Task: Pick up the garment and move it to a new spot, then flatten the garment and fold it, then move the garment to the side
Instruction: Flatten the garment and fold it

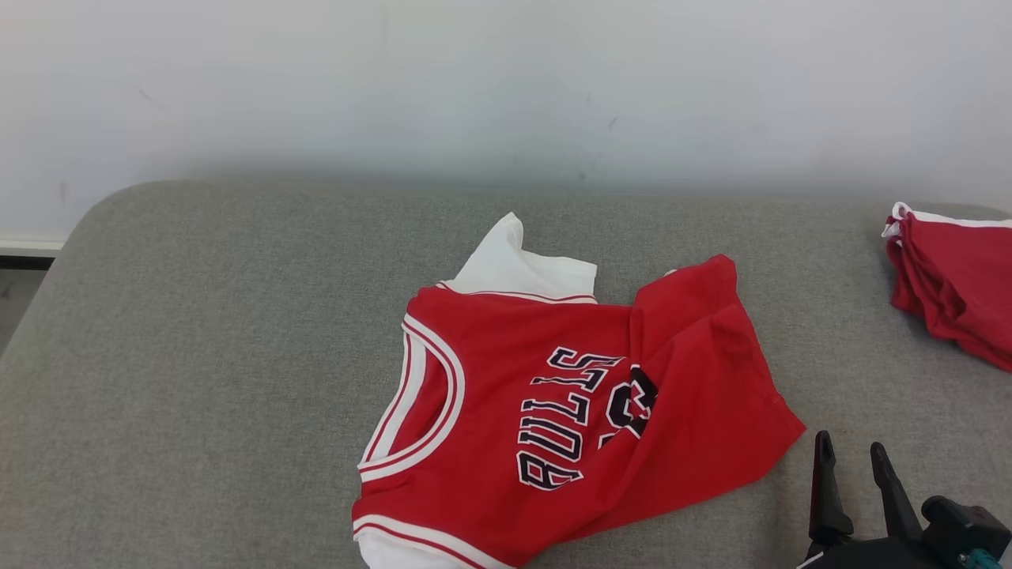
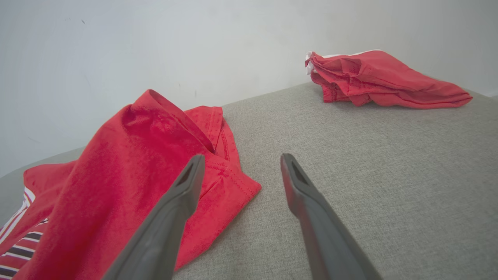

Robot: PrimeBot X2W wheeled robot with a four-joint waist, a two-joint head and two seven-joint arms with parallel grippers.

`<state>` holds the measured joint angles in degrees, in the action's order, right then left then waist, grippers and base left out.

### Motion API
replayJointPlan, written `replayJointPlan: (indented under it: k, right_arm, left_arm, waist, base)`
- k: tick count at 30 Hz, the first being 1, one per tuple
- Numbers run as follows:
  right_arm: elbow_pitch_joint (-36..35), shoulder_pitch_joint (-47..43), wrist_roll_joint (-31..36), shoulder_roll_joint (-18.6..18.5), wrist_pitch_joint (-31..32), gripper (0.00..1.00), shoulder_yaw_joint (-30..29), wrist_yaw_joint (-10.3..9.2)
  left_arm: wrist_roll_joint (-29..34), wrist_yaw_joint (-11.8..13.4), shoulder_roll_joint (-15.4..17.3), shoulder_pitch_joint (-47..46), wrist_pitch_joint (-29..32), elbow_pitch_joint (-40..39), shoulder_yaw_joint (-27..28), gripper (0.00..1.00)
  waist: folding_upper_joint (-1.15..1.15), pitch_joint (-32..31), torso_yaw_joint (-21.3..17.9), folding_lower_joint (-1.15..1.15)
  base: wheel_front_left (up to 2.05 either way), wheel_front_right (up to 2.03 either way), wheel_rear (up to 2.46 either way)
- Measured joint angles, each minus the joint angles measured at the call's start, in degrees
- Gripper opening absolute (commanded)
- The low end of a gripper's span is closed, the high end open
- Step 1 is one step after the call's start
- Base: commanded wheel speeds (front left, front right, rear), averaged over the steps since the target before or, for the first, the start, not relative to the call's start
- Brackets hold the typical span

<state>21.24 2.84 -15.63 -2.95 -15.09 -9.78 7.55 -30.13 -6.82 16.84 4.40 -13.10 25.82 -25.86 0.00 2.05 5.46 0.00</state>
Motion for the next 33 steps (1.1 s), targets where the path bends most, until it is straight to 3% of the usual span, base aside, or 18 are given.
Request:
replayJointPlan:
  k: [6, 12, 22, 33]
  right_arm:
    - [0.4, -0.5, 0.0, -0.4, 0.0, 1.0, 0.4, 0.0]
    - [2.4, -0.2, 1.5, -3.3, 0.0, 1.0, 2.1, 0.0]
    - [16.9, 12.5, 3.1, -12.2, 1.5, 1.0, 12.0, 0.0]
    - [28.1, 20.6, 0.2, -15.2, 4.4, 1.0, 19.2, 0.0]
  left_arm:
    - [-0.7, -0.2, -2.2, 1.5, -1.2, 2.5, -0.6, 1.0]
    - [0.8, -0.2, -3.7, 0.7, -1.8, 3.4, 0.4, 1.0]
    - [5.4, -0.3, -5.5, -1.0, -1.9, 0.4, 3.0, 1.0]
    - [6.5, -0.6, -6.5, -3.0, -1.9, -0.7, 2.1, 1.0]
  waist:
    - [0.0, 0.4, 0.9, 0.0]
    - [0.0, 0.7, 1.9, 0.0]
    - [0.0, 2.6, 1.9, 0.0]
    - [0.0, 4.2, 3.9, 0.0]
  base:
    - [0.0, 0.0, 0.0]
    - [0.0, 0.0, 0.0]
    - [0.0, 0.0, 0.0]
    - [0.0, 0.0, 0.0]
